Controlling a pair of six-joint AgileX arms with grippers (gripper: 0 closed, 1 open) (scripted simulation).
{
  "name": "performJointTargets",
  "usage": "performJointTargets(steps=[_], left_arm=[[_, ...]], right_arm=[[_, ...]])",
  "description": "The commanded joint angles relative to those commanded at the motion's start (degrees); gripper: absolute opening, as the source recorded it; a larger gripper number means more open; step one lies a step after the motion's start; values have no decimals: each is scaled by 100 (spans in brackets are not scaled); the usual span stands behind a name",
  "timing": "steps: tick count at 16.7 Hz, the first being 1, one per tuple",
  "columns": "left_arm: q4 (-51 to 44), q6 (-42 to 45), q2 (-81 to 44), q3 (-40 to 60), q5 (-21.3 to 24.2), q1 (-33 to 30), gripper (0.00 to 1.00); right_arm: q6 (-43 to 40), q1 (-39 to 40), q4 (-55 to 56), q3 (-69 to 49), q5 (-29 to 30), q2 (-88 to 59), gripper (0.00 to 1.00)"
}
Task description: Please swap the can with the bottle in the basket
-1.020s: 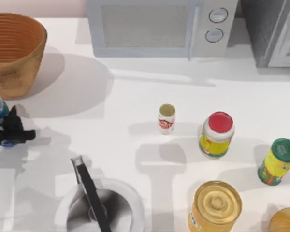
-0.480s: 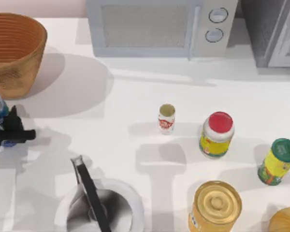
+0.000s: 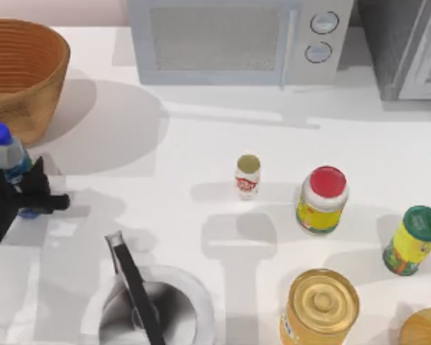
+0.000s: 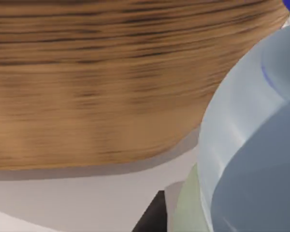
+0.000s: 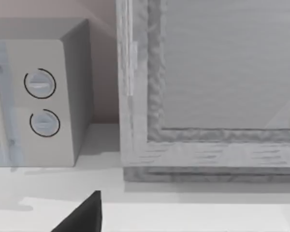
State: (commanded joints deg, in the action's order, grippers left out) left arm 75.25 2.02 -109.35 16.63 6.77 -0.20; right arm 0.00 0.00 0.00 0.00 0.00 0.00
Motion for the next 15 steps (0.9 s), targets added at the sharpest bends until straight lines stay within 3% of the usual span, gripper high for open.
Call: performJointTargets(steps=[5, 8, 11, 15], left_arm=[[-1650, 4, 798, 758, 364, -1164, 0], [-3013, 36, 1410, 1666, 556, -1420, 0], [-4471, 83, 1922, 2733, 633, -1120, 0], [-6205, 163, 2336, 4035, 601, -22, 0]], right_arm=[[0, 0, 0, 0, 0, 0, 100], [0, 0, 0, 0, 0, 0, 100], [0, 0, 0, 0, 0, 0, 100], [0, 0, 0, 0, 0, 0, 100]])
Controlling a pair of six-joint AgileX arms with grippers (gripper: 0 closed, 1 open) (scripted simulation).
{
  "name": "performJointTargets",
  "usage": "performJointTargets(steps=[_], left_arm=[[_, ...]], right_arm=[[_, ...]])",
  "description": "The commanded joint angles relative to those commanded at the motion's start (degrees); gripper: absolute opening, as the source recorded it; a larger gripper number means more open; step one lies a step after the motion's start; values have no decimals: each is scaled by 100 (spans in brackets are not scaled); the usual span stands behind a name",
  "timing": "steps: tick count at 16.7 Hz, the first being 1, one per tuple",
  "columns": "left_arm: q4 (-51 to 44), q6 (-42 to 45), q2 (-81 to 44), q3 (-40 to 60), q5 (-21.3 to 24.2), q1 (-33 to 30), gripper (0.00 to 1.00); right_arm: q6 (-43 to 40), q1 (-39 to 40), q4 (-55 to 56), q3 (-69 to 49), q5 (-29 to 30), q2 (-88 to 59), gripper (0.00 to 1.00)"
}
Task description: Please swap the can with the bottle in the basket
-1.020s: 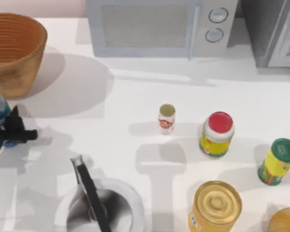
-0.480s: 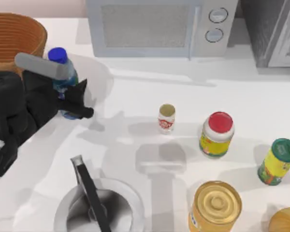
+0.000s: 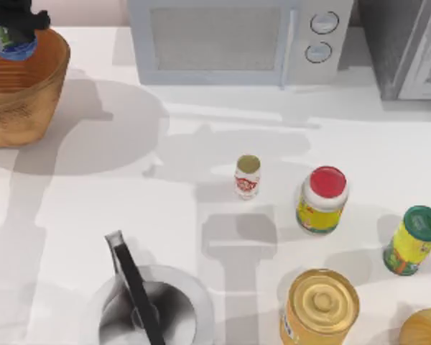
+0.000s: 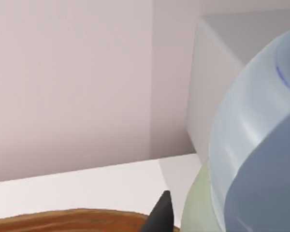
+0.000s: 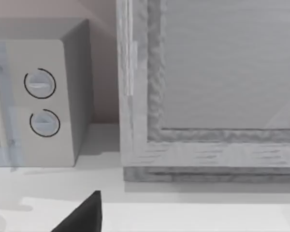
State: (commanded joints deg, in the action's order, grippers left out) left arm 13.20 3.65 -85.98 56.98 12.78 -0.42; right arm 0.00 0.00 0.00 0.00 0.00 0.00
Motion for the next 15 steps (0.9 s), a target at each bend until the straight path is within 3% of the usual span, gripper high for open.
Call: performJointTargets(steps=[5, 11, 15], left_arm=[[-1071, 77, 150, 901, -98, 1024, 0], [-1069, 90, 104, 927, -111, 1035, 0], [-525, 66, -561, 1049, -170, 963, 0]], right_arm=[[0, 0, 0, 0, 0, 0, 100], [0, 0, 0, 0, 0, 0, 100], [0, 0, 0, 0, 0, 0, 100]])
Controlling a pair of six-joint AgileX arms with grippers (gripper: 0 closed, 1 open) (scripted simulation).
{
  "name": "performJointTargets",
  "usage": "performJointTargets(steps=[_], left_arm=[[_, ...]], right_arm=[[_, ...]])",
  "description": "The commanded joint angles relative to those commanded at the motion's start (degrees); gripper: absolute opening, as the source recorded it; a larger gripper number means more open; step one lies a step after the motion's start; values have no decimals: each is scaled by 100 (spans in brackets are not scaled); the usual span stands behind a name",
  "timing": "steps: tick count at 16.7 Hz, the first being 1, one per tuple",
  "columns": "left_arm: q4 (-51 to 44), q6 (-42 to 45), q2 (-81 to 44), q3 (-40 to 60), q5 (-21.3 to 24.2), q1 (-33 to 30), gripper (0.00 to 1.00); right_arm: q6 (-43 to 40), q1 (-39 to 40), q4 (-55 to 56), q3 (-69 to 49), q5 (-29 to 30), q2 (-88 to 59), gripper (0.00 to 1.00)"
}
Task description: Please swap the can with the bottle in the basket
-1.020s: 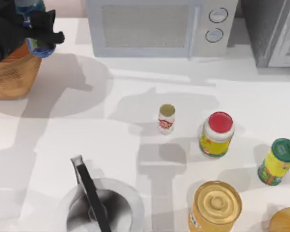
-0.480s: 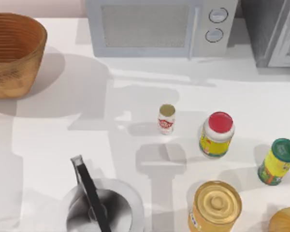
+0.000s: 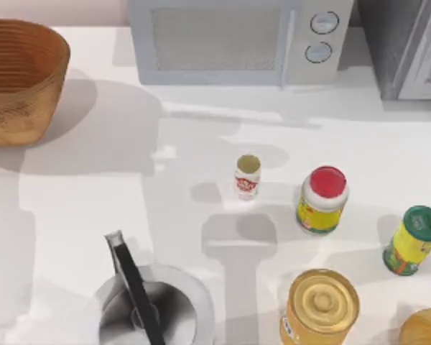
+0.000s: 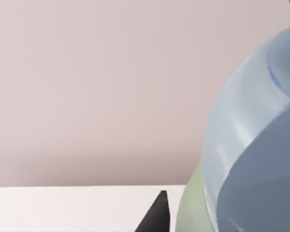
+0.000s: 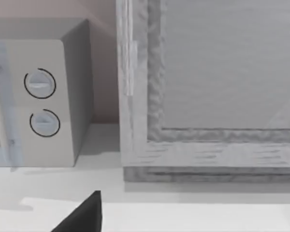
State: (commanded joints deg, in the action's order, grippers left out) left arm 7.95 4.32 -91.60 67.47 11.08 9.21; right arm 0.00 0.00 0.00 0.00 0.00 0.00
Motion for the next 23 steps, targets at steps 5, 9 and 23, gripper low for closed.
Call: performJointTargets(steps=[5, 9, 23], left_arm=[[433, -24, -469, 61, -63, -62, 0], [433, -24, -469, 61, -63, -62, 15], [433, -24, -469, 61, -63, -62, 100]], right_arm=[[0, 0, 0, 0, 0, 0, 100], [0, 0, 0, 0, 0, 0, 100], [0, 0, 0, 0, 0, 0, 100]])
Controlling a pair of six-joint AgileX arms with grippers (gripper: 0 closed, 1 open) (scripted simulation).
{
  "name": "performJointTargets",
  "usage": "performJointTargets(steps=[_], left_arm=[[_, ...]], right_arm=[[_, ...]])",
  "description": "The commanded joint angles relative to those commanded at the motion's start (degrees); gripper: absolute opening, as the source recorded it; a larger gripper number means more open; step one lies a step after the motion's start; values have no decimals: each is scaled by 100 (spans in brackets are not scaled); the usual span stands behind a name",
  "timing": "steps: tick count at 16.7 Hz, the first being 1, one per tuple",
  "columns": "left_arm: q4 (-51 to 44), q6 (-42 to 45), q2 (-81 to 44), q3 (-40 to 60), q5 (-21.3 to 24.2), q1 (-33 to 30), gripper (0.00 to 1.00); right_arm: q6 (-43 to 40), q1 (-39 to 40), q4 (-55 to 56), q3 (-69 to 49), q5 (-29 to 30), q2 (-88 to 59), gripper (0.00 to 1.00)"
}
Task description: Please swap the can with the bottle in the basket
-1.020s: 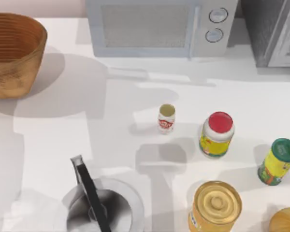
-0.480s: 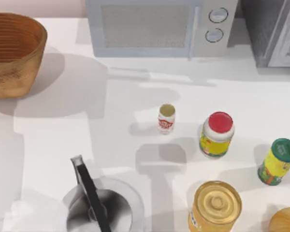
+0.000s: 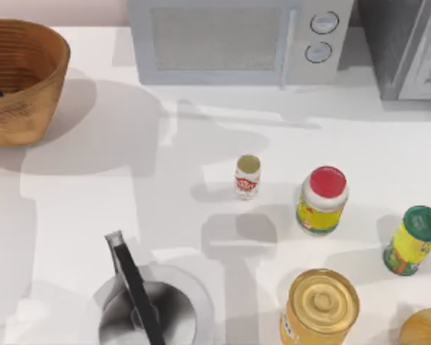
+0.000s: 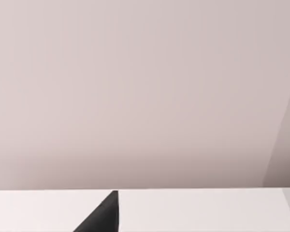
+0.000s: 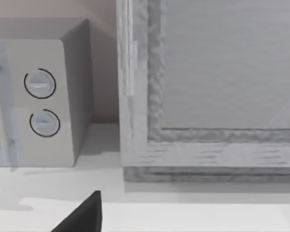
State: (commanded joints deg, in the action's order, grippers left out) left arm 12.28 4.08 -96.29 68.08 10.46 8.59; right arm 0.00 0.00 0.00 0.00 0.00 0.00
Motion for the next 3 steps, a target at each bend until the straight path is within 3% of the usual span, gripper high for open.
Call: performJointTargets(steps=[3], left_arm=[[0, 0, 0, 0, 0, 0, 100]], right_arm=[[0, 0, 0, 0, 0, 0, 100]])
